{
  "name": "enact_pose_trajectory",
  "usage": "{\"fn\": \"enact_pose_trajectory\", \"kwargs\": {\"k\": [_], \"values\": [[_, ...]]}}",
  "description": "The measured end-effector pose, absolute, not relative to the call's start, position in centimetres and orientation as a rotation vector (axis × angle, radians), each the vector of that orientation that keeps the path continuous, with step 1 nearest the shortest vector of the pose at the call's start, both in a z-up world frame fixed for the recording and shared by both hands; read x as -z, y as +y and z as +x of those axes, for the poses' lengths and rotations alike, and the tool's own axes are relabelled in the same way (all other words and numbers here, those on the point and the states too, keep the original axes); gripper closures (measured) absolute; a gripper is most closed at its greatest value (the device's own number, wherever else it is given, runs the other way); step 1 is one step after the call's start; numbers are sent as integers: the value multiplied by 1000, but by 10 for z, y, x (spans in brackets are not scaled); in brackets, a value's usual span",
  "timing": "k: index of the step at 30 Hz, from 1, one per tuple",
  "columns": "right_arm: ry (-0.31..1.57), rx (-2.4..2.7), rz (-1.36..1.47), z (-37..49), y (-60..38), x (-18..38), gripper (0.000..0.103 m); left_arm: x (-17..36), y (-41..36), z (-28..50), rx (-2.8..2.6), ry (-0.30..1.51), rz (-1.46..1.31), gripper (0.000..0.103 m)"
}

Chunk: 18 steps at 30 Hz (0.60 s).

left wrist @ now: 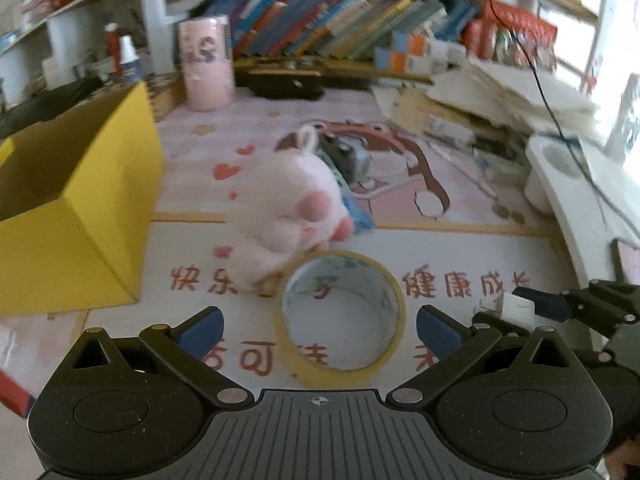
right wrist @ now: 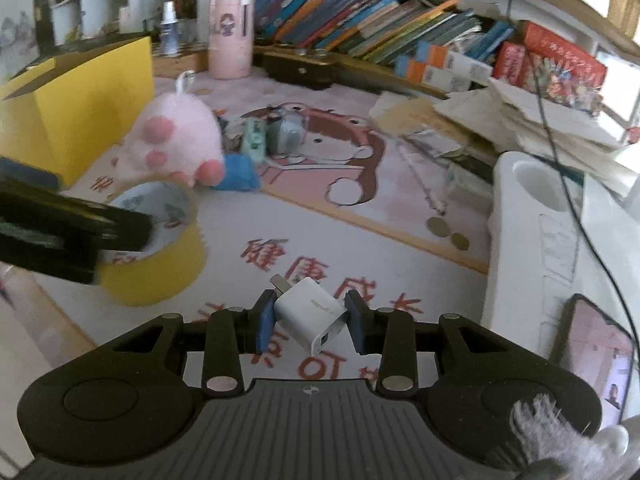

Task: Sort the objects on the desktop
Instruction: 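Grasp the white charger with the right tool while the left tool grasps the yellow tape roll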

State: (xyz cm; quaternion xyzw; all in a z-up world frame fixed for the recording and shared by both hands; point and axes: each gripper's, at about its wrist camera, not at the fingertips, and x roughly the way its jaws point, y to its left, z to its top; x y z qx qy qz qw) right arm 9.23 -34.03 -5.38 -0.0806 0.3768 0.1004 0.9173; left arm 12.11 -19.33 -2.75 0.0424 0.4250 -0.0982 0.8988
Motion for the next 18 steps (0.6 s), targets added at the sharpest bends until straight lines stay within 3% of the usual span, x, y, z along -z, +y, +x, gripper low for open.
{"fn": "enact_pose_trajectory", "kwargs": {"k": [12,14,16,18], "values": [[794,-308,-216,85,-338,60,68,52,-214,142,193,968,150,2],[797,-315,-218,84,-338,60,68,57,-214,142,186,979,147,7],[795,-320,-223,83,-338,60,68,61,-212,143,179,994,135,20],[791,-320,-226,81,-338,60,68,61,-210,141,175,990,120,21]]}}
